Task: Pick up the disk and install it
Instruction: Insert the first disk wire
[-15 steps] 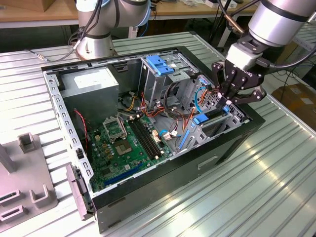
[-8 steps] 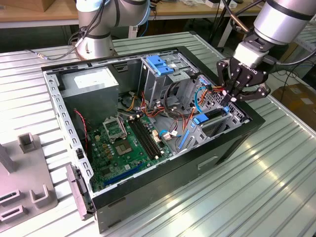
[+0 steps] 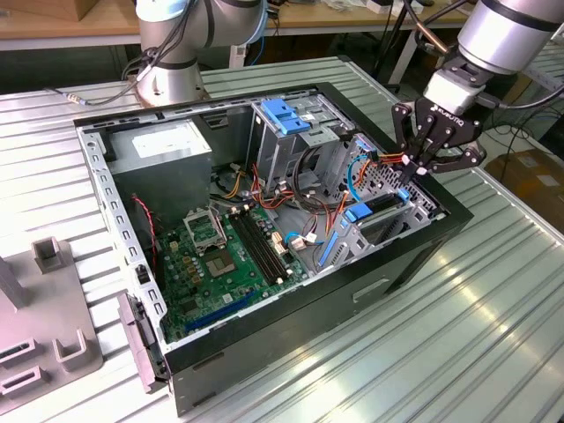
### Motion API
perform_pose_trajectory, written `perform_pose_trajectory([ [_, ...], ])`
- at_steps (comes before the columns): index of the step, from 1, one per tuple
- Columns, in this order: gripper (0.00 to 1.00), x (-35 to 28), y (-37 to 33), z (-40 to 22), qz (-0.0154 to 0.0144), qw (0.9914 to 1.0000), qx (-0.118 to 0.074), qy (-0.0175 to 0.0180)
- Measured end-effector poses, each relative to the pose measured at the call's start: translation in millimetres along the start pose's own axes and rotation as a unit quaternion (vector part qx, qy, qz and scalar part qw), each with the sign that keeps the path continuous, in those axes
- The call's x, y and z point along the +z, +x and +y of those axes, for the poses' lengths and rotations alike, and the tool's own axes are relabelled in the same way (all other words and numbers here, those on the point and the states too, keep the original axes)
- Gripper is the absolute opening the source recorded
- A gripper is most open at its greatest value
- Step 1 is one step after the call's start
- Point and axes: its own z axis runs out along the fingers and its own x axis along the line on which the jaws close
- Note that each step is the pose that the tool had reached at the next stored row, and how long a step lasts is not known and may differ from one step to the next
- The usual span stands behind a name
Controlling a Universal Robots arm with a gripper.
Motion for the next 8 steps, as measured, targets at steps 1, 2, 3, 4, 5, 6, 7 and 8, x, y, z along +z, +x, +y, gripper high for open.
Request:
perform_pose_trajectory([
  [1, 0.11, 0.0, -0.3, -0.8, 0.0004, 0.99999, -0.004, -0.0001],
  [2, 0.11, -0.3, -0.3, -0.8, 0.0006, 0.99995, -0.01, -0.0002],
  [3, 0.11, -0.5, -0.3, -0.9, 0.0007, 0.99988, -0.016, -0.0003],
  [4, 0.11, -0.5, -0.4, -1.0, 0.0007, 0.99974, -0.023, -0.0003],
  [5, 0.11, -0.7, -0.3, -1.0, 0.0008, 0.99948, -0.032, -0.0004],
  [6, 0.11, -0.9, -0.3, -1.0, 0.0009, 0.99922, -0.04, -0.0005],
  [7, 0.11, -1.0, -0.3, -1.0, 0.0009, 0.99876, -0.05, -0.0005],
  [8, 0.11, -1.0, -0.3, -1.1, 0.001, 0.99786, -0.065, -0.0007],
])
